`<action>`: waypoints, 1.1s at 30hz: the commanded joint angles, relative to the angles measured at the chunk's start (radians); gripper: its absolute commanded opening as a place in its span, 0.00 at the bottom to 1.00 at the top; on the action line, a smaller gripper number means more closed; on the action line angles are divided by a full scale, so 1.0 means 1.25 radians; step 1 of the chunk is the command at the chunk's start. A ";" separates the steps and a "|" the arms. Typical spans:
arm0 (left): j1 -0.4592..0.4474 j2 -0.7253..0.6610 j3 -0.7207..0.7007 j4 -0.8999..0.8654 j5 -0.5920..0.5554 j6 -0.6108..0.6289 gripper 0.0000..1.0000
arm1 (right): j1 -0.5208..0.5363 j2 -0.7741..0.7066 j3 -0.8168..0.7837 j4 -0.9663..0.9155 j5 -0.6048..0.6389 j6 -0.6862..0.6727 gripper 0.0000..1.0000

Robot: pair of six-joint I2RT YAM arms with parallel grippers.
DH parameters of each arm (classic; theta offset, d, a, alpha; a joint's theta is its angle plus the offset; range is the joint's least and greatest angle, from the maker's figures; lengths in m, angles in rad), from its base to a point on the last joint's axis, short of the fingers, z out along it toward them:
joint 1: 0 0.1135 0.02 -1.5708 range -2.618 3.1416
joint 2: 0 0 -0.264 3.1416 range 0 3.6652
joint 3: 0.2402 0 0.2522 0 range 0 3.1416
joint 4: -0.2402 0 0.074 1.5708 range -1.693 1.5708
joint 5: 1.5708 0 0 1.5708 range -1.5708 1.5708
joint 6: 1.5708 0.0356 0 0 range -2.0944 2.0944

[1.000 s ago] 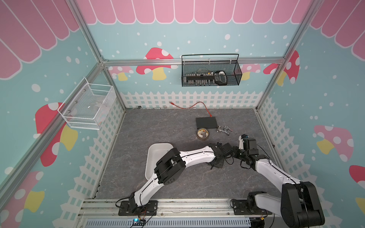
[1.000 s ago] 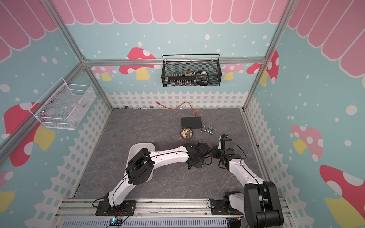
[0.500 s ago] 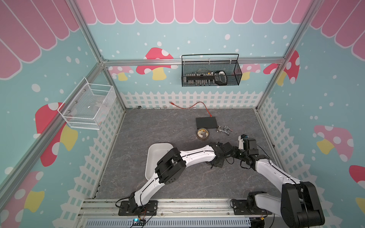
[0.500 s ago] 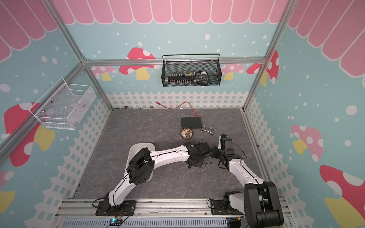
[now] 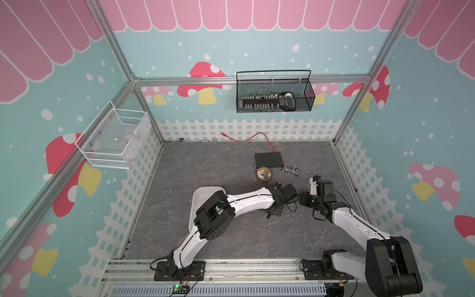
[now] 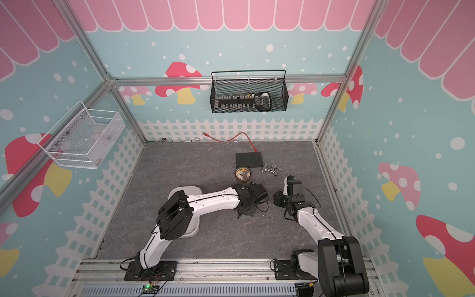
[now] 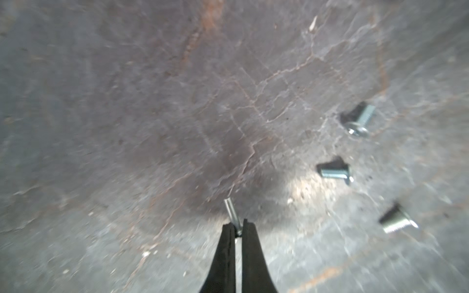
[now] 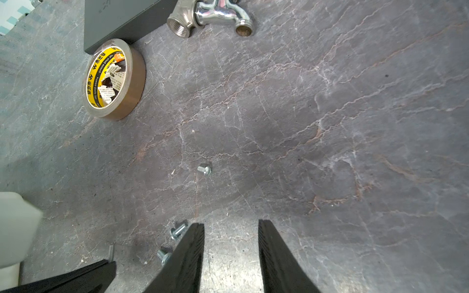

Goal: Put the screws on the desktop into the storage box
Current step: Pick up the screw from the center of the board, then place the screw in the storage box.

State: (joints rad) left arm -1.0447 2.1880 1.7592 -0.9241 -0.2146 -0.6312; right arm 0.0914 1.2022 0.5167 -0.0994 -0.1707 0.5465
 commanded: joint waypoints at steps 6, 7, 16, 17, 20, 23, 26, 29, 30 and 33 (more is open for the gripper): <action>0.015 -0.228 -0.138 0.042 -0.017 -0.005 0.00 | -0.004 -0.003 -0.011 0.011 -0.008 -0.011 0.41; 0.022 -0.255 -0.174 0.046 -0.033 -0.013 0.00 | -0.004 -0.003 -0.011 0.011 -0.009 -0.012 0.41; 0.219 -0.612 -0.558 0.101 -0.022 -0.035 0.00 | -0.004 -0.022 -0.008 0.000 0.005 -0.021 0.41; 0.248 -0.652 -0.588 0.106 -0.013 -0.030 0.00 | -0.003 -0.020 -0.009 0.000 0.002 -0.021 0.41; 0.325 -0.735 -0.661 0.129 -0.003 -0.010 0.00 | -0.003 -0.012 -0.005 -0.008 0.010 -0.025 0.41; 0.383 -0.728 -0.699 0.156 0.047 0.023 0.00 | -0.001 -0.017 -0.003 -0.011 0.018 -0.026 0.41; 0.398 -0.690 -0.697 0.155 0.049 0.031 0.36 | 0.005 -0.023 -0.003 -0.029 0.020 -0.026 0.42; 0.399 -0.700 -0.695 0.164 0.034 0.035 0.56 | 0.030 -0.026 0.000 -0.043 0.031 -0.025 0.45; 0.401 -0.714 -0.699 0.172 0.029 0.036 0.58 | 0.043 -0.022 0.008 -0.056 0.046 -0.025 0.45; 0.400 -0.765 -0.725 0.207 0.051 0.047 0.58 | 0.069 -0.013 0.040 -0.126 0.048 -0.023 0.45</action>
State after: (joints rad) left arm -0.5499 1.2934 0.8783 -0.7200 -0.1738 -0.5976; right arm 0.1532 1.1862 0.5266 -0.1677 -0.1322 0.5243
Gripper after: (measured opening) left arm 0.580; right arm 0.452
